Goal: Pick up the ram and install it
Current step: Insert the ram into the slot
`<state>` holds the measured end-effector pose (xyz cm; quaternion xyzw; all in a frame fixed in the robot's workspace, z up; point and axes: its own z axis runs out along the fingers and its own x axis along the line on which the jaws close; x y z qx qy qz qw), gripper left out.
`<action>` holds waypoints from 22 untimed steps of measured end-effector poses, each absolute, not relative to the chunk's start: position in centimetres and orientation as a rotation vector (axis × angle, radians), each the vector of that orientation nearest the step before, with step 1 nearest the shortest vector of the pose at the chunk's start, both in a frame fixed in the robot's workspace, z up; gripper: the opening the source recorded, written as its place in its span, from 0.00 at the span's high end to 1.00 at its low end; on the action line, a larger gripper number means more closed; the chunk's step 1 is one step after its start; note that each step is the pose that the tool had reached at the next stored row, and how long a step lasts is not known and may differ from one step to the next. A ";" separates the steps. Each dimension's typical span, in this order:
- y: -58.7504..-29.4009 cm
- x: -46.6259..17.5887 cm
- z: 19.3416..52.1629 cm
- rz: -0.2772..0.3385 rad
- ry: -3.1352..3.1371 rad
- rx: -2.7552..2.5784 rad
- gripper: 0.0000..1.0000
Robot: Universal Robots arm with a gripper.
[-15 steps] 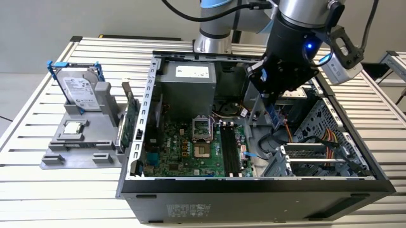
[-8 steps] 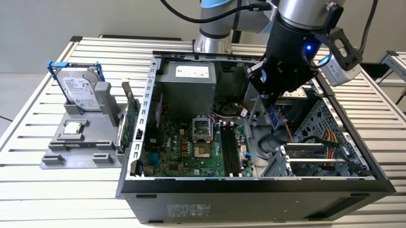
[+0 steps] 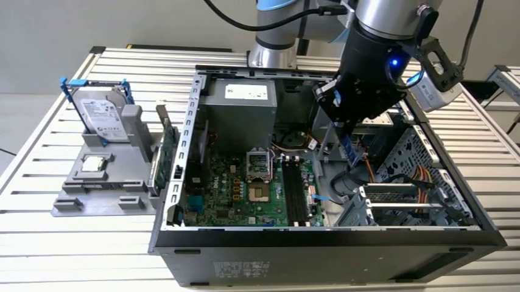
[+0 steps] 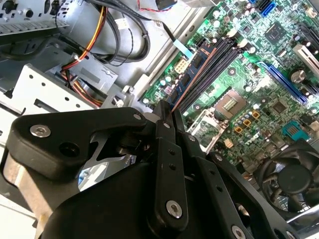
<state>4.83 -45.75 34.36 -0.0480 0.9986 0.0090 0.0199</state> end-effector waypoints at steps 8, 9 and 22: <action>-45.7 4.8 34.0 0.028 3.096 -0.149 1.00; -45.7 4.8 34.0 0.028 3.095 -0.149 1.00; -45.7 4.8 33.2 0.027 3.087 -0.133 1.00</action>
